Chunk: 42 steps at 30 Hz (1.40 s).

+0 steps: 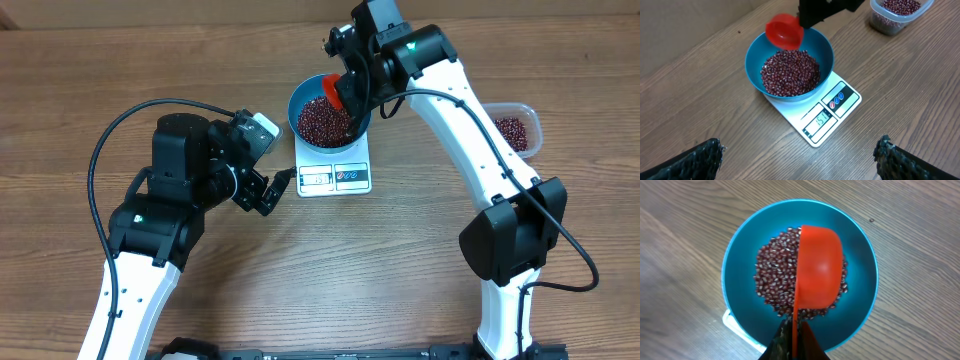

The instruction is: Scoop item into bowl and weigh 150g on scale

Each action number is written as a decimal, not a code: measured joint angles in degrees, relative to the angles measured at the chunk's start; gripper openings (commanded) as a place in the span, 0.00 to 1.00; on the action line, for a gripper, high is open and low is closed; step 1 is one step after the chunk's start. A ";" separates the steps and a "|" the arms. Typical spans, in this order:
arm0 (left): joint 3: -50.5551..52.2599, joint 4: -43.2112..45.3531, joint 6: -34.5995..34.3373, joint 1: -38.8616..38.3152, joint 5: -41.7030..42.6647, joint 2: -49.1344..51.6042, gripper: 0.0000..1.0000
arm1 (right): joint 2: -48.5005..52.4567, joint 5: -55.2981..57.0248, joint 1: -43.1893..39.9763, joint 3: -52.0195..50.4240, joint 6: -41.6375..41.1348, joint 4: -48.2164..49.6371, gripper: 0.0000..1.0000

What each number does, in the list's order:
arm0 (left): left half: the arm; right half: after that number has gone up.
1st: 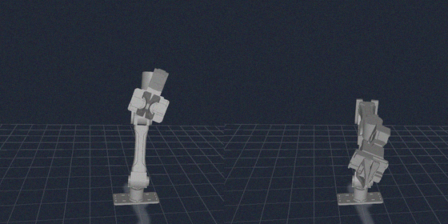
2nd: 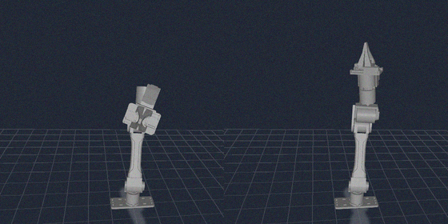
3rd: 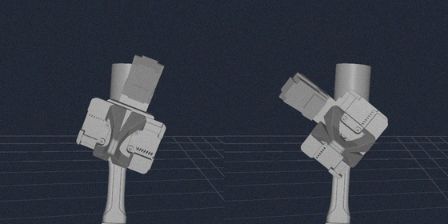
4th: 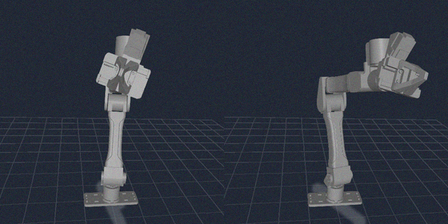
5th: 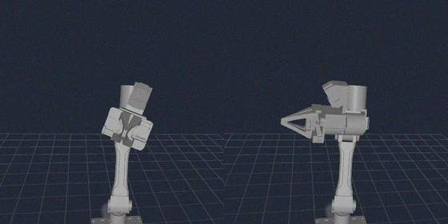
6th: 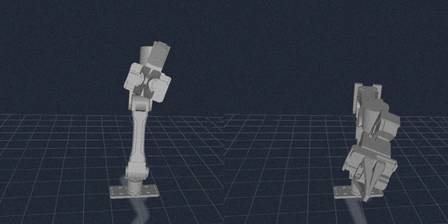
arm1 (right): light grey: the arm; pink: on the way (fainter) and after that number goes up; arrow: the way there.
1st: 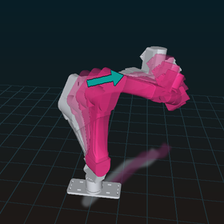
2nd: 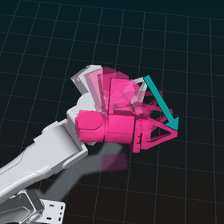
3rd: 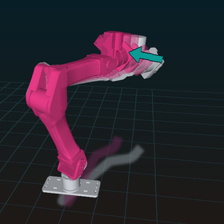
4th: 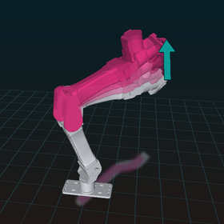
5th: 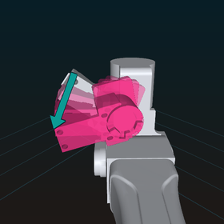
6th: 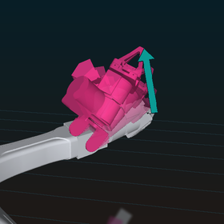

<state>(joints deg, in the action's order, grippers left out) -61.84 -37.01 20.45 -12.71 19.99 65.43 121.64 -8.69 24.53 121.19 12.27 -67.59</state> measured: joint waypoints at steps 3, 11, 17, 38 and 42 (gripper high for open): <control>0.00 0.00 0.00 0.00 0.02 0.00 1.00 | 0.00 1.53 -0.07 -1.88 0.02 0.44 0.04; 0.00 0.00 0.00 0.00 0.00 0.00 1.00 | 0.02 2.19 -0.13 -5.84 0.00 3.61 0.04; 0.00 0.00 0.00 0.00 0.02 0.00 1.00 | 0.02 1.81 -0.13 -6.23 0.00 4.98 0.04; 0.00 0.00 0.00 0.00 0.00 0.00 0.99 | 3.08 0.52 -0.13 -6.23 -0.07 9.03 0.04; 0.00 0.00 0.00 0.00 0.02 0.00 0.99 | 3.69 0.33 -0.13 -6.23 -0.02 9.05 0.04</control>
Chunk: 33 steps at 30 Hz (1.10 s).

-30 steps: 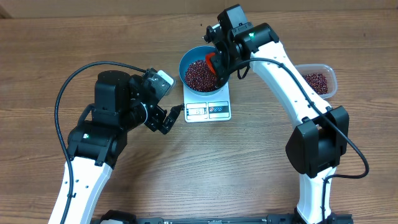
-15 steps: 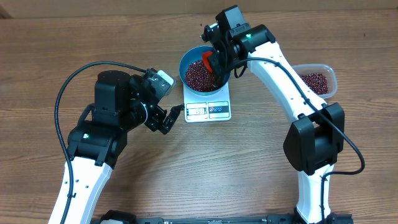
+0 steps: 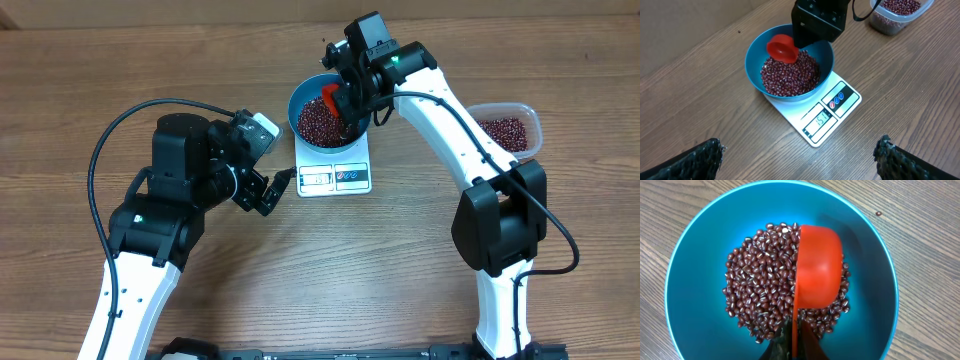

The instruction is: Scoop item into bowl and weigh 150g on scale

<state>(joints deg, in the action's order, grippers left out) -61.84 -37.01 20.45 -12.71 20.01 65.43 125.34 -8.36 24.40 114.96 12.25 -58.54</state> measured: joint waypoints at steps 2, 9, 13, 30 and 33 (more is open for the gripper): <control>0.00 0.00 0.00 0.00 0.00 0.00 0.99 | 0.02 -0.20 0.02 0.00 0.00 -0.20 0.04; 0.00 0.00 0.00 0.00 0.00 0.00 1.00 | 0.33 -1.51 0.13 0.00 0.00 -0.68 0.04; 0.00 0.00 0.00 0.00 0.00 0.00 1.00 | 0.57 -2.36 0.13 0.00 -0.02 -1.20 0.04; 0.00 0.00 0.00 0.00 -0.02 0.00 1.00 | 0.52 -4.59 0.09 2.97 -1.42 -6.36 0.04; 0.00 0.00 0.00 0.00 0.00 0.00 1.00 | 0.48 -4.92 0.07 3.02 -1.51 -7.69 0.04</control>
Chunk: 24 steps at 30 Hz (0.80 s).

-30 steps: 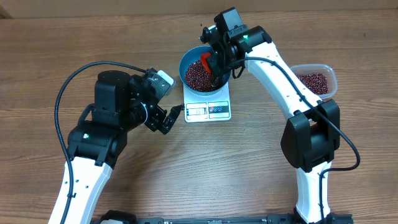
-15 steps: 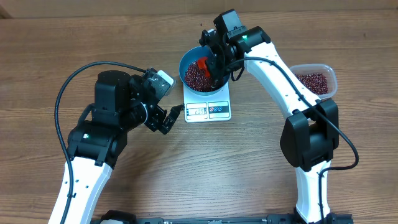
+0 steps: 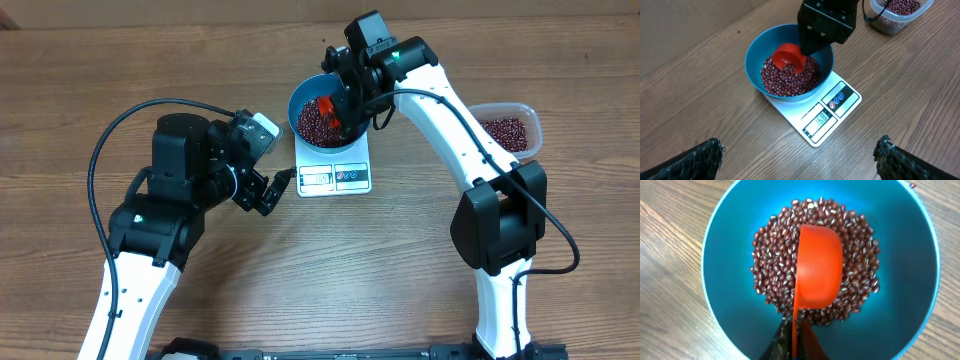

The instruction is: Scoop item into bowl and weigh 150g on scale

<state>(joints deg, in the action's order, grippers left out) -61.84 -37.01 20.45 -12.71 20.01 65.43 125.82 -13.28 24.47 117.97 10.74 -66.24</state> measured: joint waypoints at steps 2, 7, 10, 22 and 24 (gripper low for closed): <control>0.00 0.00 0.00 0.00 0.00 0.00 0.99 | -0.22 -0.07 -0.02 0.00 0.00 -0.87 0.04; 0.00 0.00 0.00 0.00 -0.02 0.00 0.99 | -1.90 -0.07 0.00 0.00 -0.02 -1.57 0.04; 0.00 0.00 0.00 0.00 -0.02 0.00 1.00 | -3.54 -0.09 0.00 0.00 -0.04 -1.55 0.04; 0.00 0.00 0.00 0.00 0.00 0.00 1.00 | -6.21 0.07 0.00 0.09 0.00 -1.97 0.04; 0.00 0.00 0.00 0.00 0.00 0.00 1.00 | -6.25 0.24 0.00 0.09 -0.02 -1.95 0.04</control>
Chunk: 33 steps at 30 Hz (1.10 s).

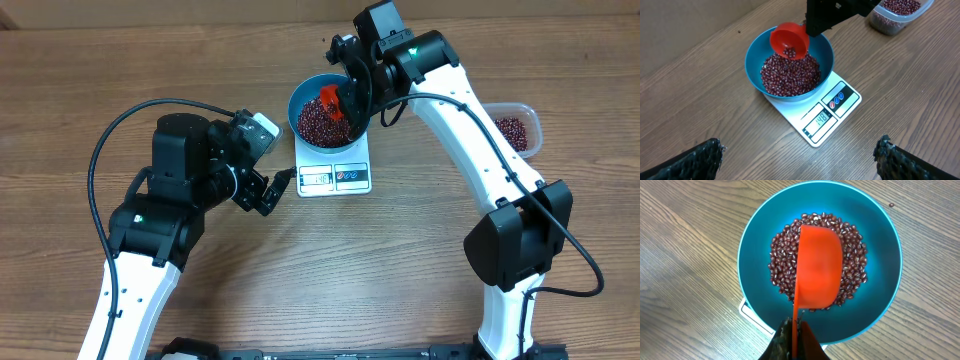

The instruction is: Scoop item into bowl and weigh 150g on scale

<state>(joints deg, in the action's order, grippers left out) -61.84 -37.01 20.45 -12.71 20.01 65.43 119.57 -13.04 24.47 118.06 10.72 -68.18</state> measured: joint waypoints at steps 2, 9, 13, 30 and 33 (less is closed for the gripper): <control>0.00 0.00 0.00 0.00 0.00 0.00 1.00 | -0.11 0.37 0.00 0.00 0.00 -0.04 0.04; 0.00 0.00 0.00 0.00 0.00 0.00 0.99 | -1.70 2.75 0.00 0.00 0.04 -0.13 0.04; 0.00 0.00 0.00 0.00 -0.02 0.00 1.00 | -2.78 3.23 -0.02 0.02 0.04 -0.76 0.04; 0.00 0.00 0.00 0.00 0.00 0.00 1.00 | -3.02 8.74 1.31 0.02 2.23 -1.55 0.04; 0.00 0.00 0.00 0.00 0.00 0.00 1.00 | -3.02 9.51 2.32 0.02 2.64 -1.31 0.04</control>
<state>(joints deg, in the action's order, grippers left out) -61.84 -37.01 20.45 -12.71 20.01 65.43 116.55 -3.53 26.79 118.08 13.37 -69.49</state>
